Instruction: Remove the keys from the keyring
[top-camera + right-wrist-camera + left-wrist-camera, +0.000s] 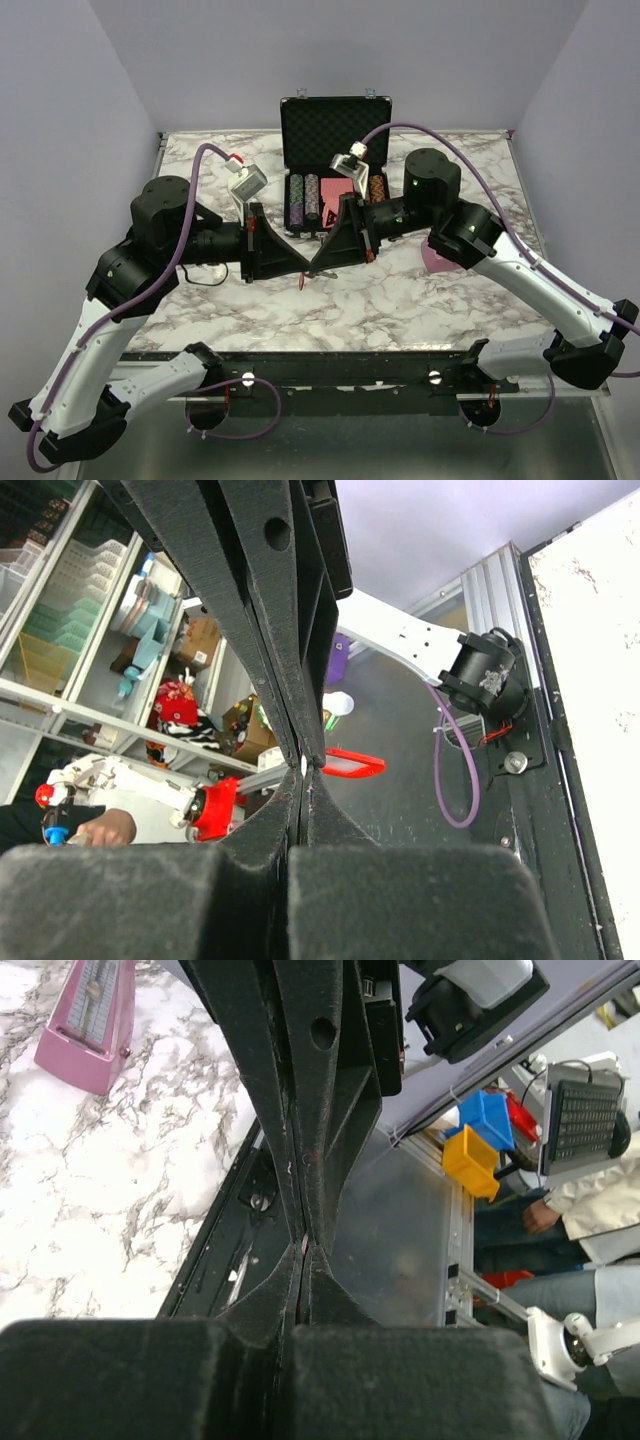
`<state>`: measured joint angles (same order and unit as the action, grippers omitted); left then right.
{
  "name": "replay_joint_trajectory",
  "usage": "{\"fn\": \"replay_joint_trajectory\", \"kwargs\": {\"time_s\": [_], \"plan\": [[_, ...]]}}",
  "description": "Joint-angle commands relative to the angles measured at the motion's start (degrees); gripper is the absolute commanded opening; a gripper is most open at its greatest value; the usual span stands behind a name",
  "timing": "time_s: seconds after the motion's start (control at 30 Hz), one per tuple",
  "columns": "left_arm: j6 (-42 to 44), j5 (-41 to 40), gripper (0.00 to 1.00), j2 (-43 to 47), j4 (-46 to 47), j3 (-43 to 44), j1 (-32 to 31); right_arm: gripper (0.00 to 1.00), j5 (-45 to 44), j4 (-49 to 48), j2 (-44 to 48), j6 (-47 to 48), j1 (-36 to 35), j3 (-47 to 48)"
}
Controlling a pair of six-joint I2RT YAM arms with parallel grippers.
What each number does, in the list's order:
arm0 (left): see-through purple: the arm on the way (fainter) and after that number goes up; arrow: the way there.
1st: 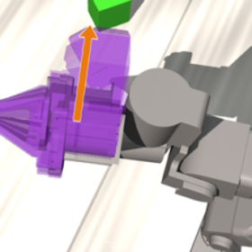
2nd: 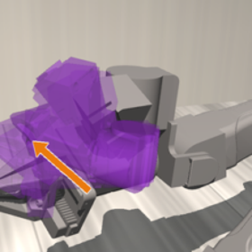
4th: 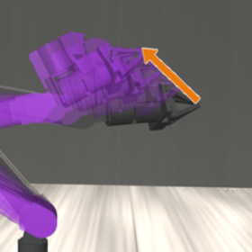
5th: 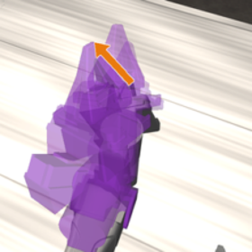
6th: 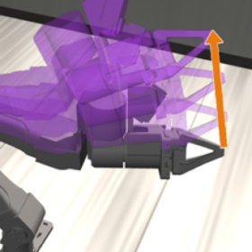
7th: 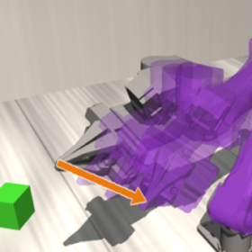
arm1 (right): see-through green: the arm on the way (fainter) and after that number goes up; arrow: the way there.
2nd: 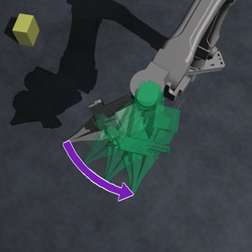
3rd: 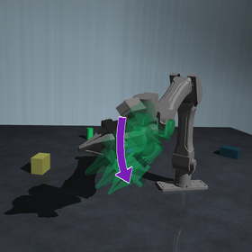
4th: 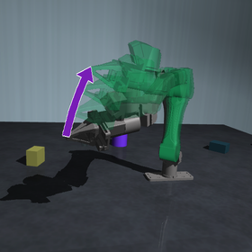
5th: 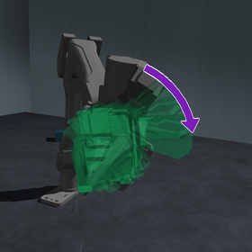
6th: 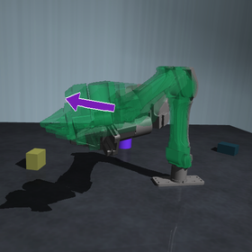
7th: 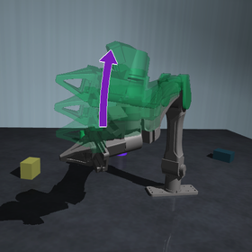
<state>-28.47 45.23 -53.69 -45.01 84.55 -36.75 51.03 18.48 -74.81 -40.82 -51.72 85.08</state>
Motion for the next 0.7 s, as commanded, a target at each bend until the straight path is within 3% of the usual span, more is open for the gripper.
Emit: {"fn": "replay_joint_trajectory", "kwargs": {"time_s": [0.0, 0.67], "plan": [[-5.98, -4.10, 0.00, 0.78, 9.59, -3.16, -0.07, 0.01, -3.21, -7.31, 0.54, -2.86, -0.66, -1.32], [-16.53, -12.36, 0.00, 4.82, 20.22, -8.96, -0.07, 0.01, -7.78, -17.07, 1.59, -8.40, -0.66, -4.39]]}}
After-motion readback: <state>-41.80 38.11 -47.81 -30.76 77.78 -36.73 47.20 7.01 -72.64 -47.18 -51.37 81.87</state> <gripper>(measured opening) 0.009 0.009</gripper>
